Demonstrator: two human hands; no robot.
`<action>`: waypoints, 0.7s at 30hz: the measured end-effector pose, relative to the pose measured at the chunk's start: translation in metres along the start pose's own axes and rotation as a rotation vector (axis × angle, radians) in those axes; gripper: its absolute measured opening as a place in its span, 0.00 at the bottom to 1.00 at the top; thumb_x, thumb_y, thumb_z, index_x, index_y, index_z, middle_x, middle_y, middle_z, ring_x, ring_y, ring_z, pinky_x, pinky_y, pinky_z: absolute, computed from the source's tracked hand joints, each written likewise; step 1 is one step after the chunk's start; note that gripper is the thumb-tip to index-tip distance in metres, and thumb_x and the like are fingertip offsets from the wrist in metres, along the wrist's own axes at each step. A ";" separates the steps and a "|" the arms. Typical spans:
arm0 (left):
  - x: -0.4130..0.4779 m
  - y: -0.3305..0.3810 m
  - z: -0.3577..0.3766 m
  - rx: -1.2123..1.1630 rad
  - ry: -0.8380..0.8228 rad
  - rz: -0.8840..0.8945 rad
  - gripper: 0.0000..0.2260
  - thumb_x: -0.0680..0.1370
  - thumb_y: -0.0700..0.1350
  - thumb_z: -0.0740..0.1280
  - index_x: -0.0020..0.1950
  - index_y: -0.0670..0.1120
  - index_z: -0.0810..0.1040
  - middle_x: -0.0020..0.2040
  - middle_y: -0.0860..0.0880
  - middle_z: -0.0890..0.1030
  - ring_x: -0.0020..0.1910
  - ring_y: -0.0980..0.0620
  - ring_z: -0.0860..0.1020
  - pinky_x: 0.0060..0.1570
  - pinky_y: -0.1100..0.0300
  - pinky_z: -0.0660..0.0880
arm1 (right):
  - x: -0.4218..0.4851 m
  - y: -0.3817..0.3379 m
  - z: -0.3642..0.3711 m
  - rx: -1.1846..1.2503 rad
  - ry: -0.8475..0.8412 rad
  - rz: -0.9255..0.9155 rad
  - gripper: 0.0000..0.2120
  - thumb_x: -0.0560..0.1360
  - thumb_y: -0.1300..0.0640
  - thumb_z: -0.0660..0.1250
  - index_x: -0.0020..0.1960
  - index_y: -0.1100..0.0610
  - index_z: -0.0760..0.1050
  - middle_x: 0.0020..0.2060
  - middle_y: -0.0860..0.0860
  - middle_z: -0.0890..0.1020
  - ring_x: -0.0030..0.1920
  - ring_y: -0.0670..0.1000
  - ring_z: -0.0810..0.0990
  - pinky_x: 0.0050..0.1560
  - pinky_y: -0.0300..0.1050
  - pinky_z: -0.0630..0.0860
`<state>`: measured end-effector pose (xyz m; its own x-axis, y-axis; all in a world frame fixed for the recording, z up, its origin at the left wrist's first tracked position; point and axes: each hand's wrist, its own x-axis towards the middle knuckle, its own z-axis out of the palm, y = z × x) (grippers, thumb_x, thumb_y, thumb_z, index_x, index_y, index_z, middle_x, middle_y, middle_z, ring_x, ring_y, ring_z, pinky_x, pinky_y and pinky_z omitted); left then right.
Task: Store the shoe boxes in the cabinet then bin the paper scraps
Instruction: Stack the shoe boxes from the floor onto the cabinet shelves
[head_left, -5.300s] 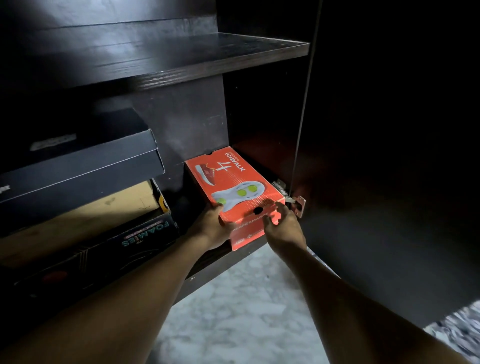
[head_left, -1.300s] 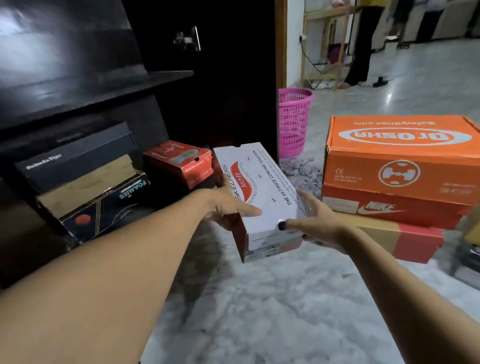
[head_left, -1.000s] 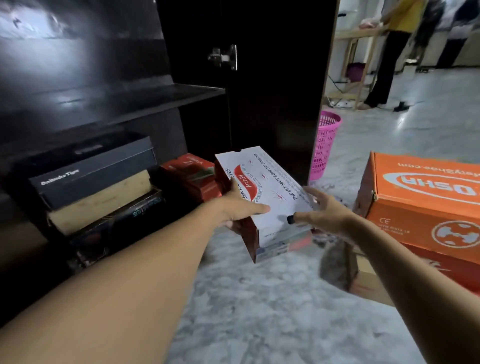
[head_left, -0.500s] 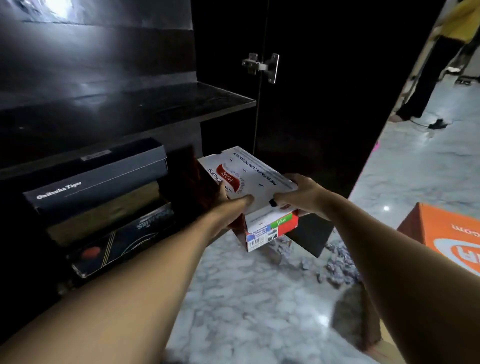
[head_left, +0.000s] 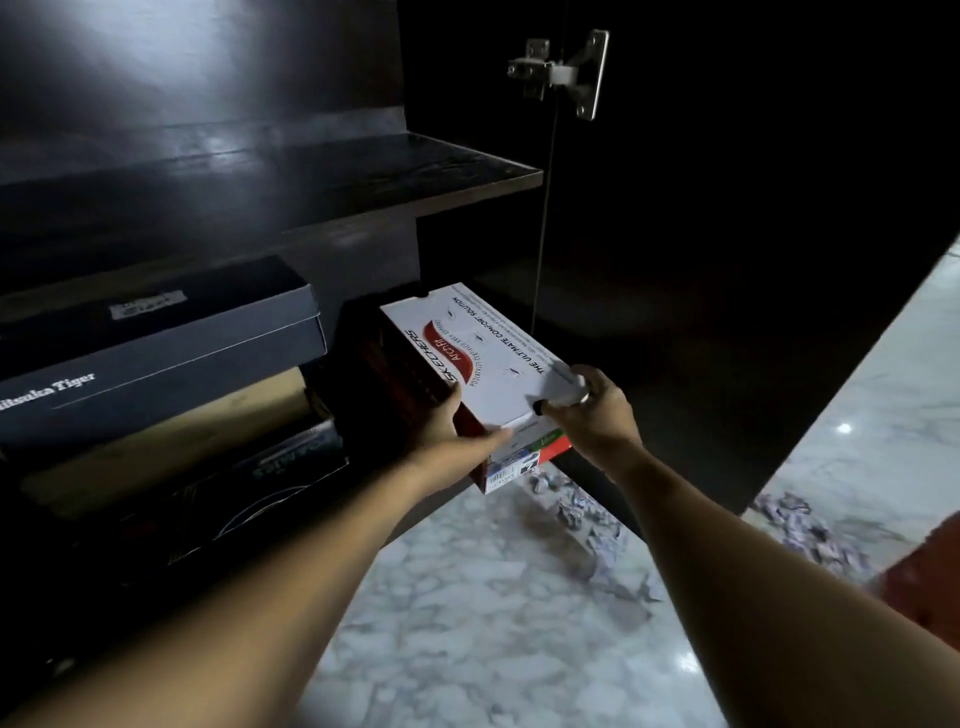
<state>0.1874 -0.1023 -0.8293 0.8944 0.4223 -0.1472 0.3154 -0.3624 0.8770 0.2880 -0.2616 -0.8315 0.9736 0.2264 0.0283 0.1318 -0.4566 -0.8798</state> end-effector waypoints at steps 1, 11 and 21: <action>0.003 -0.001 0.002 0.053 0.019 0.018 0.38 0.75 0.48 0.72 0.79 0.47 0.55 0.71 0.45 0.71 0.70 0.49 0.69 0.55 0.71 0.65 | 0.000 0.004 0.005 -0.027 0.057 -0.044 0.34 0.71 0.53 0.77 0.72 0.55 0.69 0.67 0.53 0.75 0.57 0.49 0.78 0.51 0.32 0.76; 0.055 -0.006 -0.007 0.238 0.074 0.092 0.38 0.74 0.53 0.72 0.78 0.44 0.58 0.71 0.47 0.73 0.69 0.51 0.70 0.68 0.56 0.69 | 0.024 0.019 0.051 0.129 0.154 0.000 0.19 0.71 0.42 0.64 0.59 0.48 0.70 0.54 0.51 0.77 0.52 0.53 0.81 0.53 0.57 0.80; 0.110 -0.009 -0.046 0.315 0.077 0.015 0.35 0.77 0.50 0.69 0.79 0.47 0.55 0.70 0.47 0.73 0.68 0.48 0.71 0.65 0.59 0.70 | 0.083 0.008 0.080 0.136 -0.106 -0.056 0.22 0.74 0.47 0.65 0.68 0.44 0.71 0.60 0.51 0.79 0.57 0.50 0.82 0.58 0.55 0.80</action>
<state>0.2688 -0.0140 -0.8319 0.8770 0.4720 -0.0901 0.3959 -0.6032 0.6924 0.3550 -0.1773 -0.8742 0.9395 0.3407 0.0355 0.1519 -0.3215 -0.9346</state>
